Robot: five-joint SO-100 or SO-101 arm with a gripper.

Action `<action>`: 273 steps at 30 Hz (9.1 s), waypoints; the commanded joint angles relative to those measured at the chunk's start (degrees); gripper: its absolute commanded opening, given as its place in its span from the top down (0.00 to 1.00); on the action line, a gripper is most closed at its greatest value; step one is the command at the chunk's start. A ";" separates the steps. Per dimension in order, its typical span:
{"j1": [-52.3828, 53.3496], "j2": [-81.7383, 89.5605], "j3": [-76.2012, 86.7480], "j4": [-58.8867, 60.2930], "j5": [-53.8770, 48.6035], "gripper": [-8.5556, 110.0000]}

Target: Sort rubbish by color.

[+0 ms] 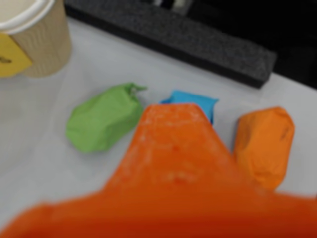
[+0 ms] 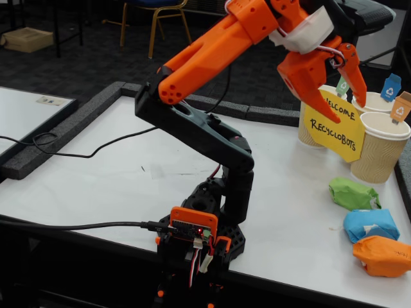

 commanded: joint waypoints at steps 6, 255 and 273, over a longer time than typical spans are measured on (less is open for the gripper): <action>-0.62 -0.18 -0.62 -2.02 -0.79 0.84; 2.55 -64.25 -27.51 -11.69 19.95 0.71; 2.55 -69.26 -22.24 -24.17 19.95 0.91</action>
